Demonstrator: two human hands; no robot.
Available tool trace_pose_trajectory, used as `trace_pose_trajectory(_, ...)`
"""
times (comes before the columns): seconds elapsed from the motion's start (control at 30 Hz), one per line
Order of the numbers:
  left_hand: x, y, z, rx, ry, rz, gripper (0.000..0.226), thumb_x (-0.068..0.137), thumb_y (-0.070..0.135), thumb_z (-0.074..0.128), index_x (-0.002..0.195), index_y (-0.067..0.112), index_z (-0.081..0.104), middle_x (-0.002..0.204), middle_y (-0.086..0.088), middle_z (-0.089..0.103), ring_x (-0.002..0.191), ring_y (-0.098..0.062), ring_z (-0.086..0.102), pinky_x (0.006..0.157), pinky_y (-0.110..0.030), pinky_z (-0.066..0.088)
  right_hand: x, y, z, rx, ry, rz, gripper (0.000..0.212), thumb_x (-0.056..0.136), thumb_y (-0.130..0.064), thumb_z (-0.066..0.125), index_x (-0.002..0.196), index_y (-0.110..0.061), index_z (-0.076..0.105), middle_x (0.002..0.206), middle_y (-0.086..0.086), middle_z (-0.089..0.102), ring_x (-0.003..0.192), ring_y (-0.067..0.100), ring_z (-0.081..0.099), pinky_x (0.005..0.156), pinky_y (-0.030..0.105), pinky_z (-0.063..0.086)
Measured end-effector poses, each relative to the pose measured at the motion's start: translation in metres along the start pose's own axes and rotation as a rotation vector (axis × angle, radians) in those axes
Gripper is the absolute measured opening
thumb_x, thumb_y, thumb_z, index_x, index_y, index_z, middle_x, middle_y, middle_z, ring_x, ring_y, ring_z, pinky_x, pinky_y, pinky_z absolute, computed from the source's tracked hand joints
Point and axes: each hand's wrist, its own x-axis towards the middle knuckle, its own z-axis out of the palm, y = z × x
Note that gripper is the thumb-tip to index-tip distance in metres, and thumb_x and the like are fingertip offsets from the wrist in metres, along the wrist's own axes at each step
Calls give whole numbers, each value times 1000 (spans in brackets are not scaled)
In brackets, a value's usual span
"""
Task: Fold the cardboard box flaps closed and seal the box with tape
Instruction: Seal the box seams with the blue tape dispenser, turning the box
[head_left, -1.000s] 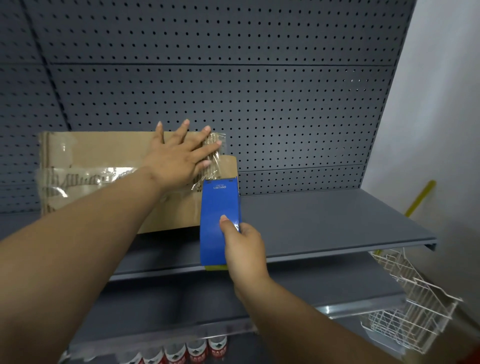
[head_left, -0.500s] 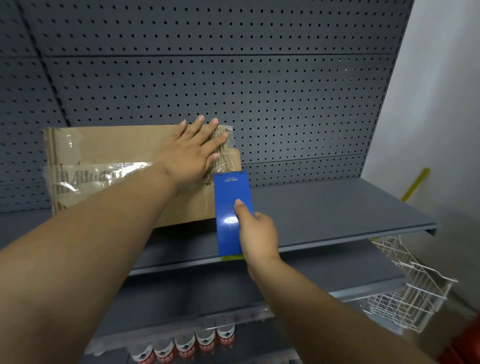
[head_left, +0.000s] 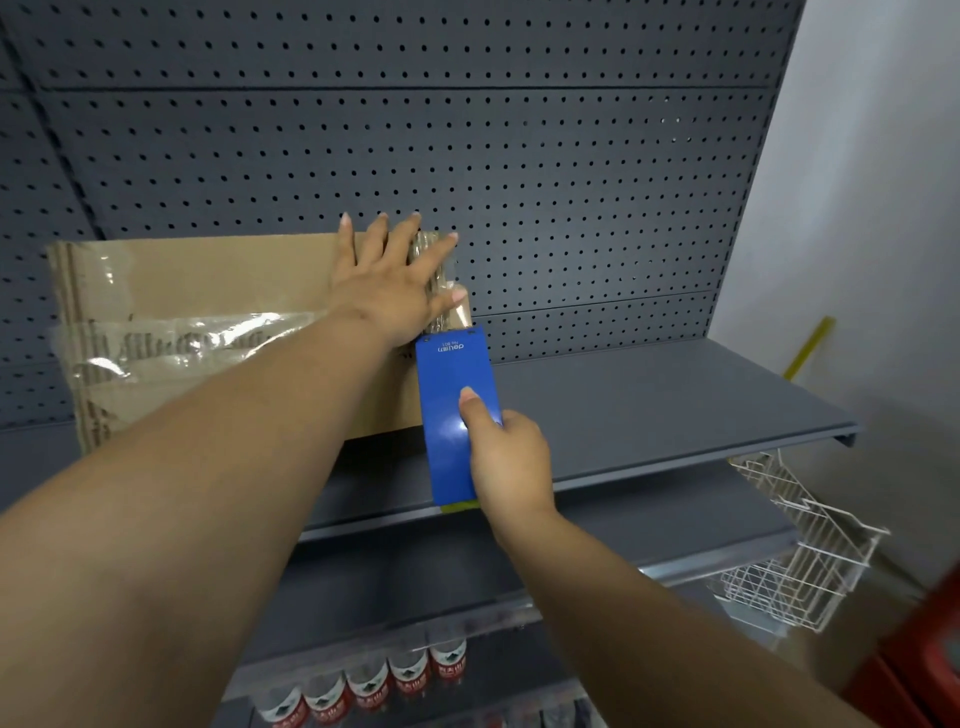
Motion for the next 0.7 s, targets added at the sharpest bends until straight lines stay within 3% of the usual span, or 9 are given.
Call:
trace_pose_trajectory(0.3, 4, 1, 3, 1, 30, 15, 62, 89, 66, 11, 145, 43, -2, 158, 1, -5, 144, -27, -9, 111, -54, -13, -5, 3, -6, -45, 48, -57, 51, 90, -46, 51, 54, -20, 27, 52, -5, 30, 46, 10, 28, 47, 25, 21)
trace_pose_trajectory(0.7, 4, -1, 2, -20, 32, 19, 62, 89, 65, 10, 145, 41, 1, 158, -1, -3, 144, -27, -9, 110, -53, -14, -18, 22, -18, -53, 12, -13, 48, 91, -43, 52, 54, -19, 32, 52, -6, 36, 48, 11, 34, 49, 24, 27)
